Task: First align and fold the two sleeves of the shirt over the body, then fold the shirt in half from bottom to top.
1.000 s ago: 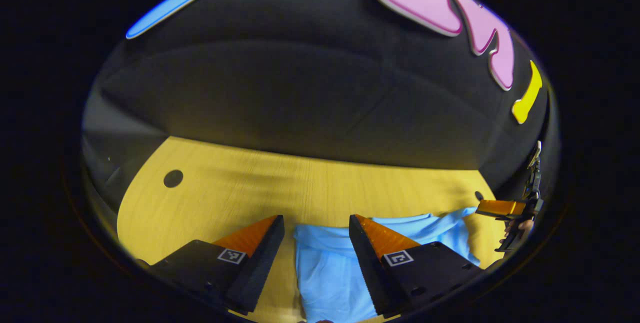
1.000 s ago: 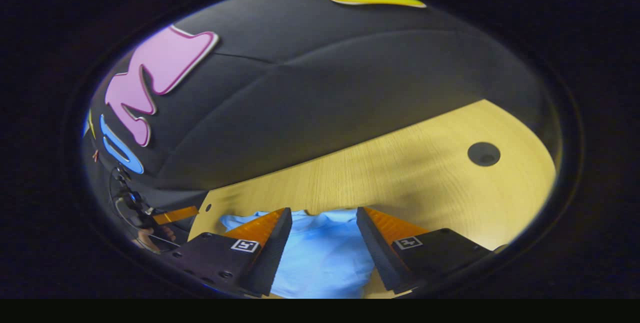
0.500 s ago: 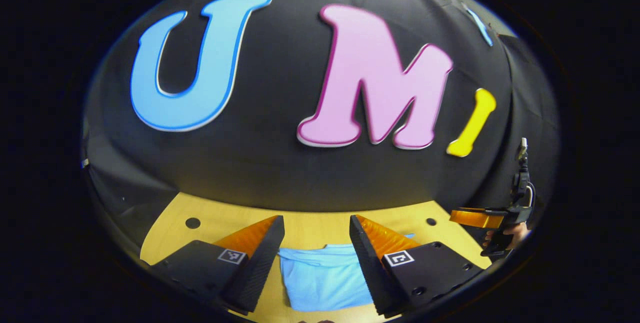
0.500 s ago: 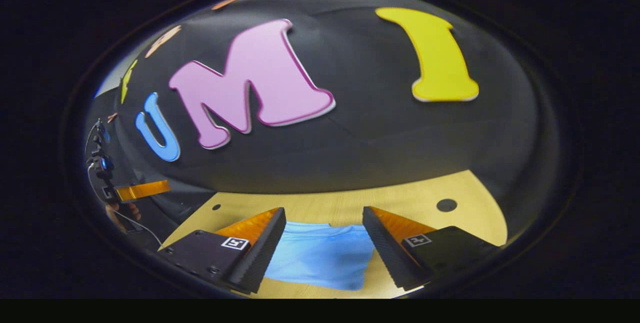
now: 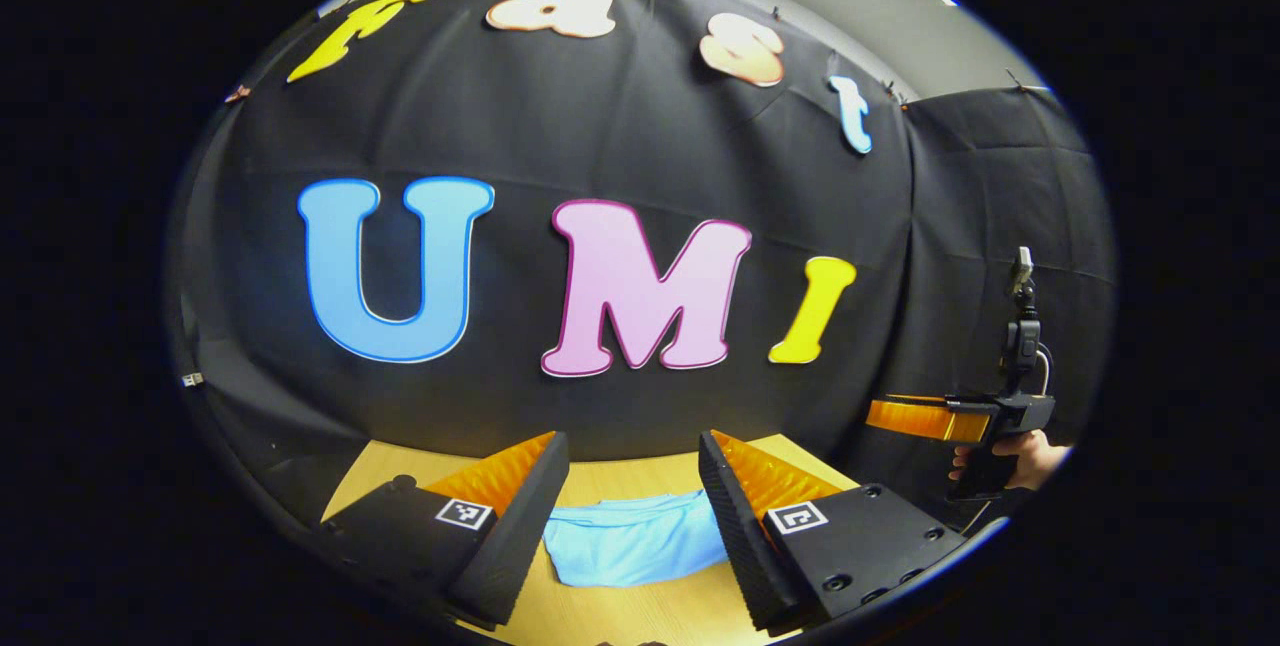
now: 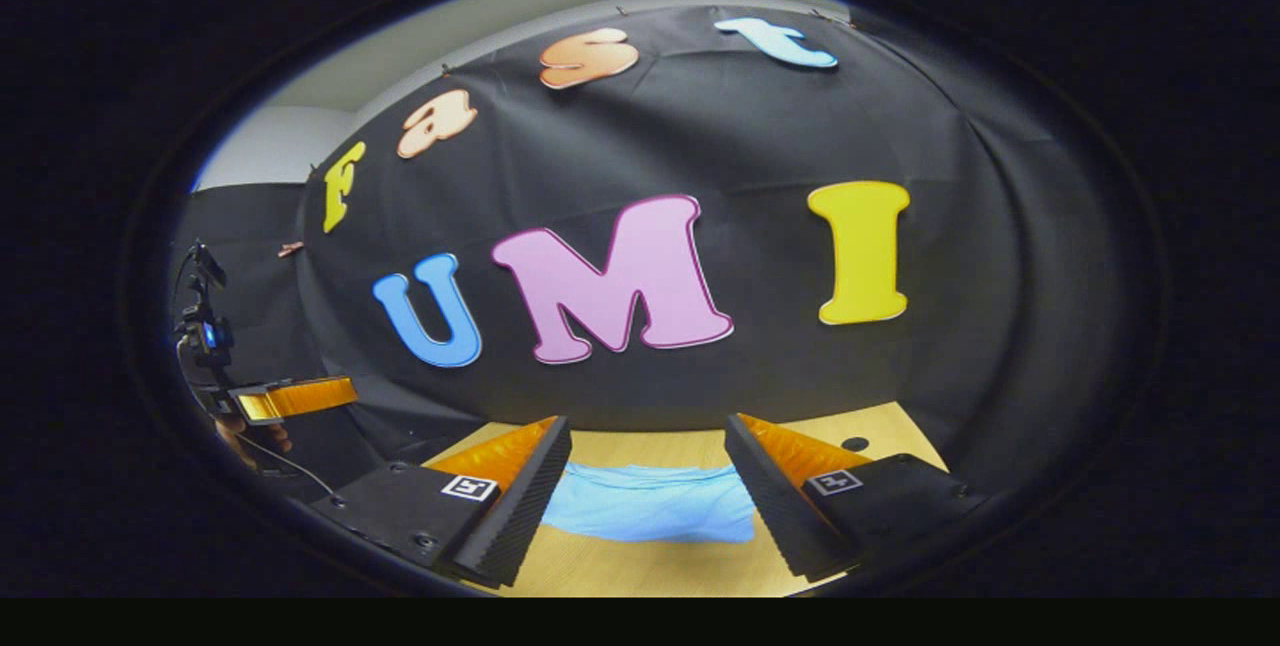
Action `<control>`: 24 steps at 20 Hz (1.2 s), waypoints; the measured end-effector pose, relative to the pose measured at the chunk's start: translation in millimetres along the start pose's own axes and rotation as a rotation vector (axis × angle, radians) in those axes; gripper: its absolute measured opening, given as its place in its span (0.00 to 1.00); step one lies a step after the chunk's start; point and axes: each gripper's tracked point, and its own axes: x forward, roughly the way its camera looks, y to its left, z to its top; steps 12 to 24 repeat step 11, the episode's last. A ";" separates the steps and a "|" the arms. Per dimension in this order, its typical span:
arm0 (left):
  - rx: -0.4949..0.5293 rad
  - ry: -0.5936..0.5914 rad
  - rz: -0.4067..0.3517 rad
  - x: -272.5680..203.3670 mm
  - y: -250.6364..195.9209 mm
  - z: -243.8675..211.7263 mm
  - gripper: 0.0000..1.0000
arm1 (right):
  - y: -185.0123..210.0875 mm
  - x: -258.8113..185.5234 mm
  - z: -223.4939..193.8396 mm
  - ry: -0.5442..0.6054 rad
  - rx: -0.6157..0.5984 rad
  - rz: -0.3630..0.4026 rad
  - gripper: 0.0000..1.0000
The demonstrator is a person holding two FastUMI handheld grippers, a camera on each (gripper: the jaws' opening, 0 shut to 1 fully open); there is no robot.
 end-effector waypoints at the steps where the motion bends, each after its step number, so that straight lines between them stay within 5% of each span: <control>1: 0.002 -0.012 -0.010 -15.3 -7.4 1.7 0.84 | 1.1 -18.7 5.1 -0.006 -0.011 -0.014 0.96; 10: 0.039 -0.074 0.035 -123.1 -58.1 9.8 0.85 | 40.2 -145.4 31.3 -0.091 -0.187 -0.080 0.96; 24: 0.041 -0.083 0.045 -129.7 -61.9 10.9 0.85 | 44.7 -151.0 32.8 -0.092 -0.189 -0.080 0.96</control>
